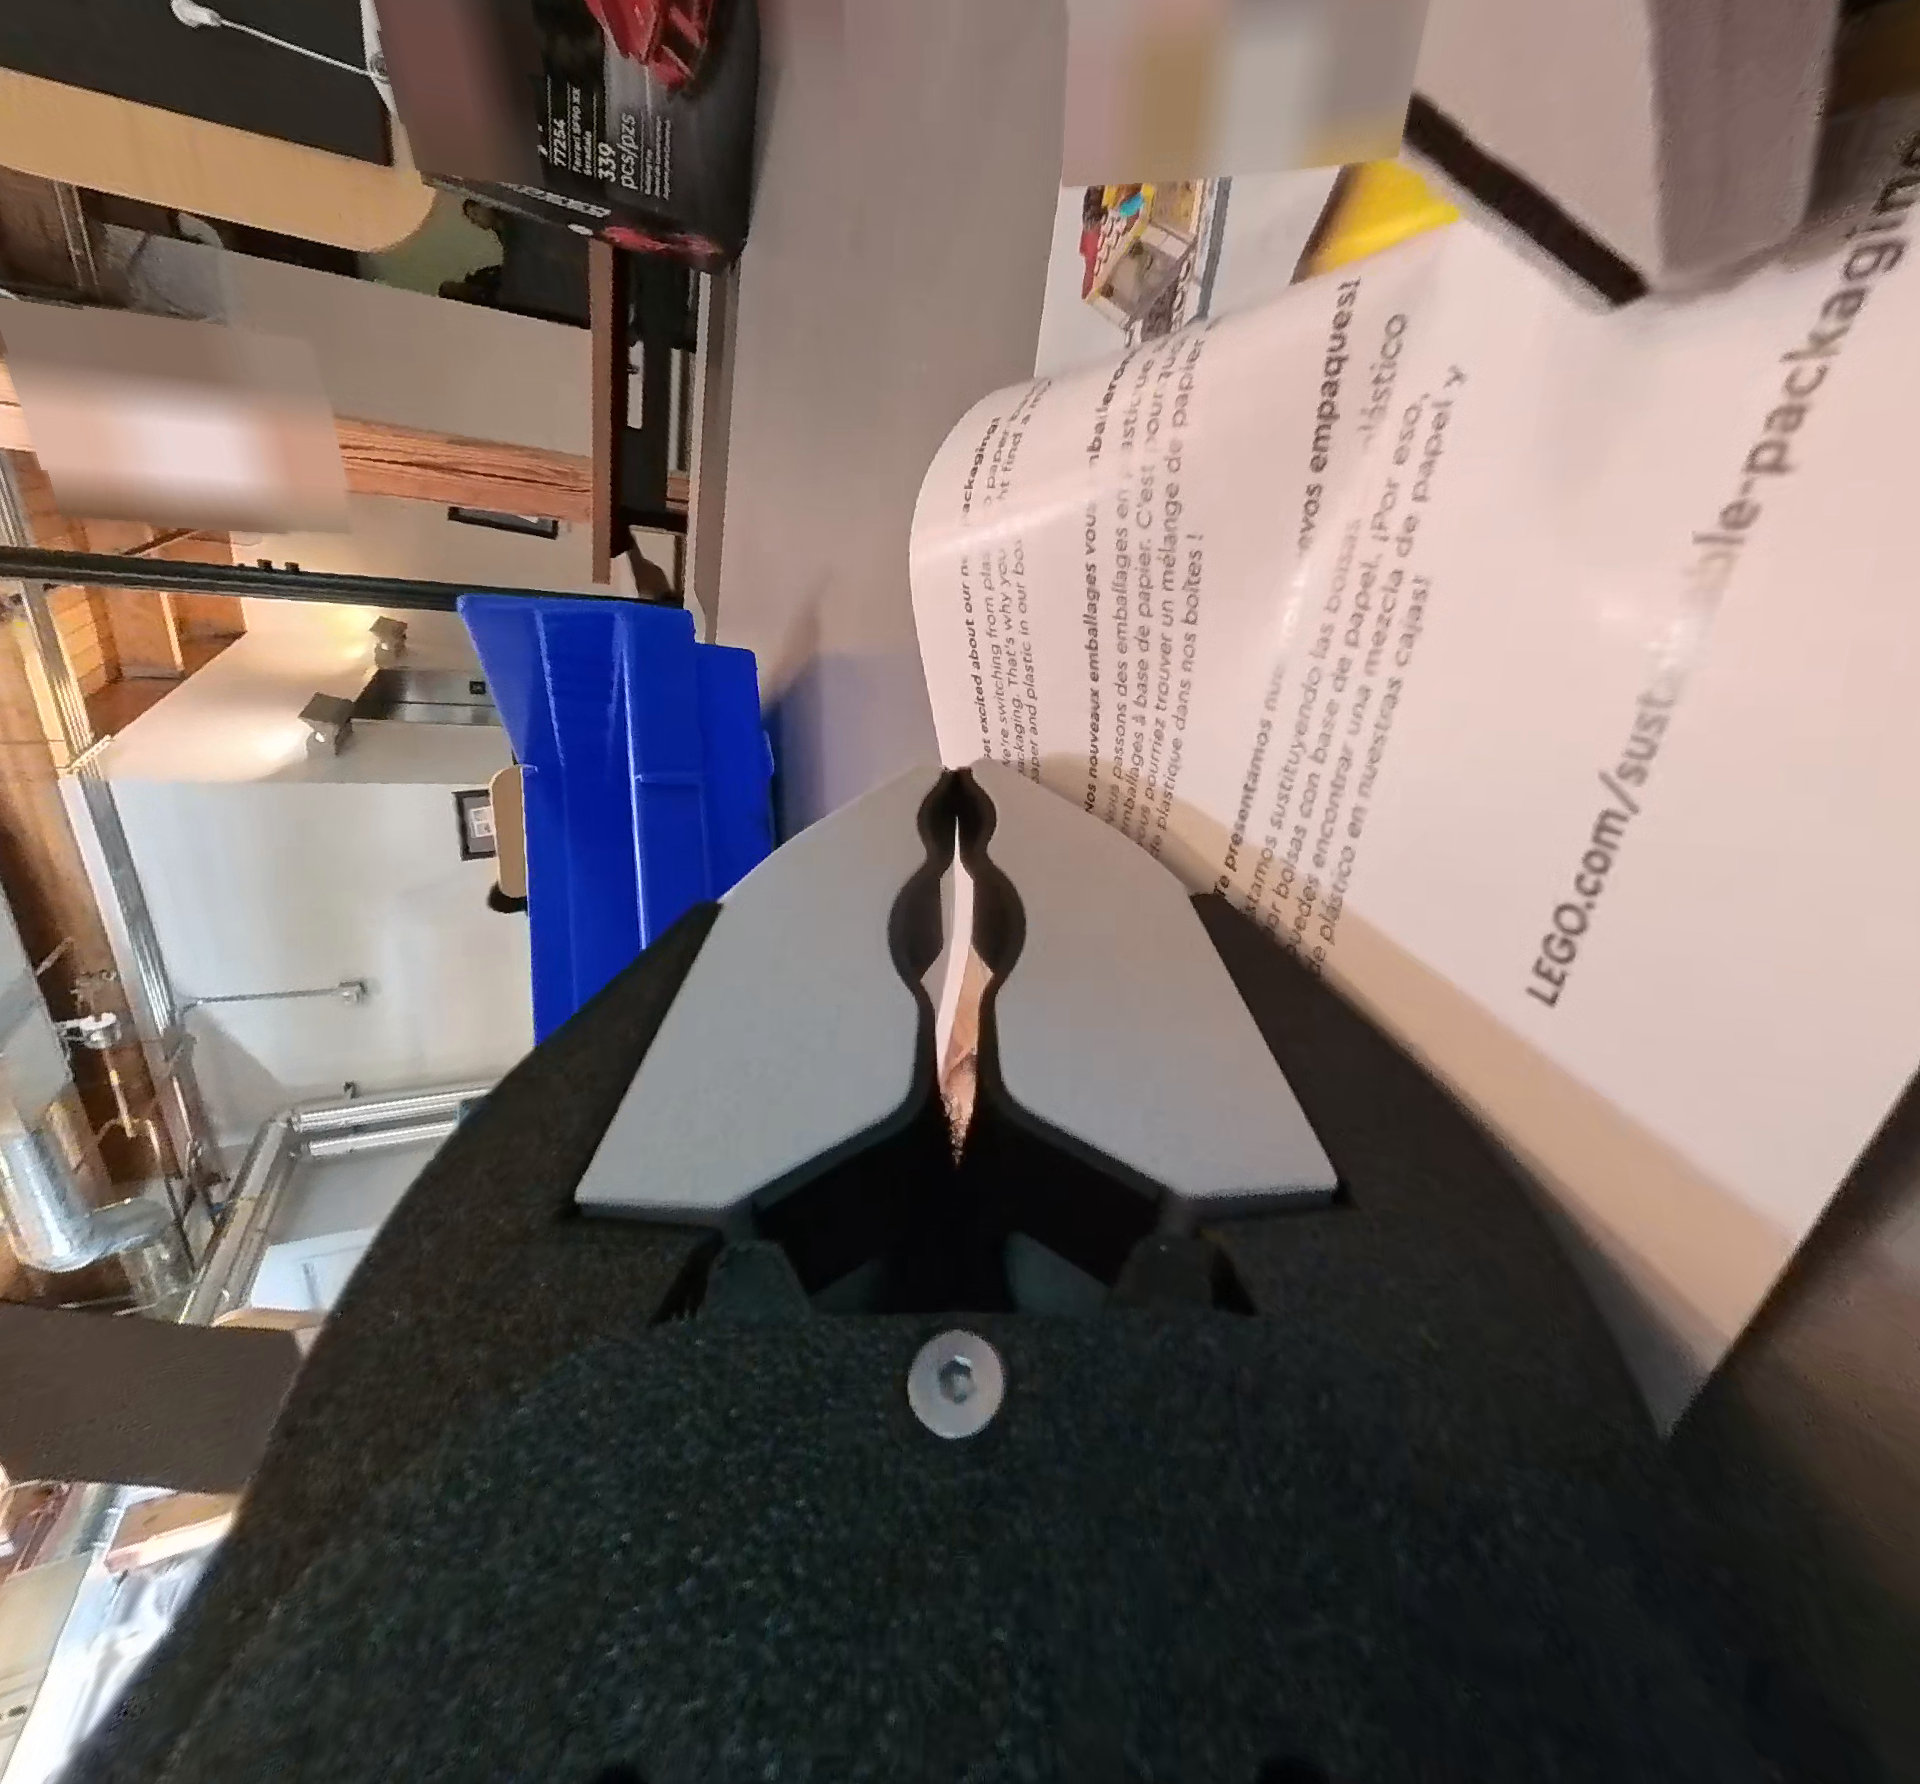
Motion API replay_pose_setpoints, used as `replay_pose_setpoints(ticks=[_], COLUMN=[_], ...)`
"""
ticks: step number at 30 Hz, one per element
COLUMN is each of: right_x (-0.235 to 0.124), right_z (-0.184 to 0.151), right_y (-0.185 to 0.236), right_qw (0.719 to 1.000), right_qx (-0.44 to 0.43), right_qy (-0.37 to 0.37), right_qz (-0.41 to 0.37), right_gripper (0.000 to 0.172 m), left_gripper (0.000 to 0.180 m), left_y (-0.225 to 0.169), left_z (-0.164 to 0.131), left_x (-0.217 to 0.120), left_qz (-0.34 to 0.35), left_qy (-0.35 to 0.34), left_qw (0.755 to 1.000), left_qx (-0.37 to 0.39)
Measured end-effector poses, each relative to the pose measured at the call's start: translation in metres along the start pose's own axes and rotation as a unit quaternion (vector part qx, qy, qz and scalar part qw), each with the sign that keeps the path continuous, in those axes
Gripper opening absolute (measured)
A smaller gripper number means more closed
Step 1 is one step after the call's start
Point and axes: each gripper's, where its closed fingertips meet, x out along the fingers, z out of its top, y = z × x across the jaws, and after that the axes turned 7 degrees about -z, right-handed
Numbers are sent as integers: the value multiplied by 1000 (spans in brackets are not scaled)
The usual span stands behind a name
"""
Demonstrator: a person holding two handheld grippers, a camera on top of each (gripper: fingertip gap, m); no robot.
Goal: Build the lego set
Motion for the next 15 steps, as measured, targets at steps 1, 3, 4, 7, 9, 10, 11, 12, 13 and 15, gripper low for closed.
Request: replay_pose_setpoints(ticks=[1,3,4,7,9,10,11,12,13,15], right_x=[-4,-16,-14,-1,0,0,0,0,-2,-13], right_z=[6,23,21,9,7,7,8,8,10,17], right_y=[2,-3,-6,-8,-10,-11,-11,-10,-7,9], right_qw=[1000,995,996,999,999,997,996,996,998,996], right_qx=[7,39,40,29,-11,-30,-35,-19,1,-8], right_qy=[-24,-90,-83,-24,-19,-23,-29,-39,-51,-91], right_qz=[16,18,7,-18,-49,-70,-80,-74,-46,18], right_gripper=[0,0,0,0,1,1,2,1,1,1], left_gripper=[0,0,0,0,0,0,0,0,0,0], left_y=[0,0,0,1,1,1,0,0,0,0], left_z=[-1,-1,-1,-1,-1,-1,-1,-1,-1,-1], left_x=[0,0,0,-1,-2,-1,-1,-1,-1,-1], left_qz=[0,2,1,5,7,6,4,4,3,3], left_qy=[3,5,5,5,4,6,6,7,7,6], left_qw=[1000,1000,1000,1000,1000,1000,1000,1000,1000,1000], left_qx=[-2,-2,-2,-4,-4,-4,-4,-3,-3,-3])
